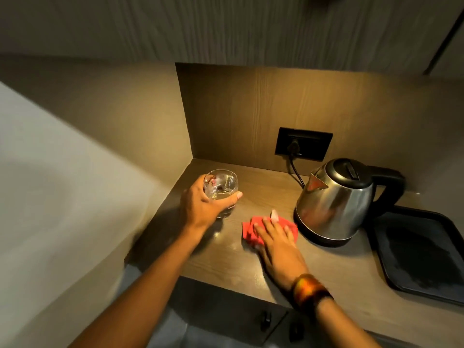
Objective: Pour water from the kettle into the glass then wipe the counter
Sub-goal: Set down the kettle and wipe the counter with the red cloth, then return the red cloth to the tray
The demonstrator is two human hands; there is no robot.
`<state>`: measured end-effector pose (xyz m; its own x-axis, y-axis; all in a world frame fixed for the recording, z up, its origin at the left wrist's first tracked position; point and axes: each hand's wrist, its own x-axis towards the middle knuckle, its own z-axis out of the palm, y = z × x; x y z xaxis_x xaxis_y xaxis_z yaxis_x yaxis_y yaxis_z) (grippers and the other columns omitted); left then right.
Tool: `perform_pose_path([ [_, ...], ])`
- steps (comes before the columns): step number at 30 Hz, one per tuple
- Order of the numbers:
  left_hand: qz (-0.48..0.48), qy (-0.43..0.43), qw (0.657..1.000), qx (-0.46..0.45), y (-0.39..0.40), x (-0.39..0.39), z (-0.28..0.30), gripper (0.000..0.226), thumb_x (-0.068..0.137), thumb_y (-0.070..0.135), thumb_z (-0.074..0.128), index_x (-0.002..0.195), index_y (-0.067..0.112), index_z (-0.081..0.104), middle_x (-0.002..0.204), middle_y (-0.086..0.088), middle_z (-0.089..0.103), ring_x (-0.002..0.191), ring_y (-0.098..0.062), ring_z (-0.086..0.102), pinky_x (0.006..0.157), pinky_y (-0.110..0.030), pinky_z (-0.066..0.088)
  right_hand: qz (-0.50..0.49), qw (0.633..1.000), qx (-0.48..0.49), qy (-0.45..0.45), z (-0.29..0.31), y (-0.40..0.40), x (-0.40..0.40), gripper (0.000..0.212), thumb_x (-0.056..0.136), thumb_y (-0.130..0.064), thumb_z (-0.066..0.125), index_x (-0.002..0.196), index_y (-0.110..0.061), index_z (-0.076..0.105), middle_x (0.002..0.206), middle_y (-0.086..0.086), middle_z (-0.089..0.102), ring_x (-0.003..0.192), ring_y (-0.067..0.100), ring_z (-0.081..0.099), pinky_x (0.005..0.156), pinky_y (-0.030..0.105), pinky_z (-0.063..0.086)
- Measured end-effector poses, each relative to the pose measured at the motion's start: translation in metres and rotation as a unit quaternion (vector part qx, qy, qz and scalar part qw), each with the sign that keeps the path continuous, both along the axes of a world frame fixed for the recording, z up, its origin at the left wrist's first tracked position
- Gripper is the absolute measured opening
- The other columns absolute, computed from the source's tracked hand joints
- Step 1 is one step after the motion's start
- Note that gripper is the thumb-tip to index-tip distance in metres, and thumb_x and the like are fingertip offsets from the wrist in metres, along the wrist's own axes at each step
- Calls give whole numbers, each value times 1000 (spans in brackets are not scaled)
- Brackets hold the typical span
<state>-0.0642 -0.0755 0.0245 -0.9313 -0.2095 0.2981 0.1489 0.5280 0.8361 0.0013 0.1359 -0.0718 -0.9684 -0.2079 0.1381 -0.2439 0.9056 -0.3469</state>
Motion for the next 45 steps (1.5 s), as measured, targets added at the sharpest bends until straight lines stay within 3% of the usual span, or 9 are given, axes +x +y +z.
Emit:
perform_pose_path([
  [9,-10,-9,1000,-5,22,4,-4,79,48,77,85,107,26,72,98,8,77,89,-14,73,78,-39,63,151,988,-4,20,-4,-52,68,59,100,-28,47,157,-33,34,167,-2,29,155,21,15,124,47,6],
  [16,-30,-18,999,-15,35,5,-13,90,47,87,79,115,29,67,108,5,75,99,-18,70,83,-43,63,-87,994,-61,-10,15,43,72,56,105,-44,41,158,-37,27,168,-11,17,155,20,11,122,37,-1],
  [20,-43,-36,998,-22,44,8,-26,93,50,84,79,122,28,64,114,1,74,105,-21,68,87,-46,61,71,997,13,24,-3,14,109,78,87,-60,56,156,-31,35,164,-6,32,153,20,23,126,40,9],
  [23,-65,-52,996,-25,52,10,-35,92,54,76,84,126,24,62,119,-2,72,111,-24,66,90,-49,60,132,989,56,-22,-6,41,136,69,84,-28,64,151,-31,46,156,-4,49,144,19,44,119,37,15],
  [27,-64,-62,996,-14,60,14,-47,86,57,70,86,124,23,63,116,-2,71,108,-23,65,90,-46,60,-23,984,-151,-87,27,110,145,87,87,5,58,141,-61,45,153,-12,52,139,-1,46,118,23,29],
  [30,-68,-58,996,1,65,19,-56,84,56,67,87,122,20,63,113,-2,71,105,-22,65,88,-40,58,-161,944,-281,71,68,167,138,79,73,2,51,129,-54,61,129,-30,64,124,-12,55,107,12,39],
  [36,-63,-66,996,11,71,31,-63,90,56,72,84,126,21,62,119,-6,71,110,-25,64,93,-52,59,-322,941,-67,85,84,240,72,78,76,22,49,144,-15,56,144,16,59,135,37,51,116,53,36],
  [42,-65,-75,995,20,72,37,-63,106,47,89,67,130,24,58,123,-5,69,110,-21,61,93,-45,57,-256,960,22,-109,26,257,67,69,101,-34,54,161,-19,24,170,7,18,157,22,-1,123,55,-2],
  [45,-72,-91,993,19,73,38,-64,109,47,90,67,133,25,55,127,-4,66,110,-15,53,93,-40,51,-274,954,-47,-115,41,249,64,75,98,-60,45,159,-18,30,170,7,17,157,22,3,121,56,-6],
])
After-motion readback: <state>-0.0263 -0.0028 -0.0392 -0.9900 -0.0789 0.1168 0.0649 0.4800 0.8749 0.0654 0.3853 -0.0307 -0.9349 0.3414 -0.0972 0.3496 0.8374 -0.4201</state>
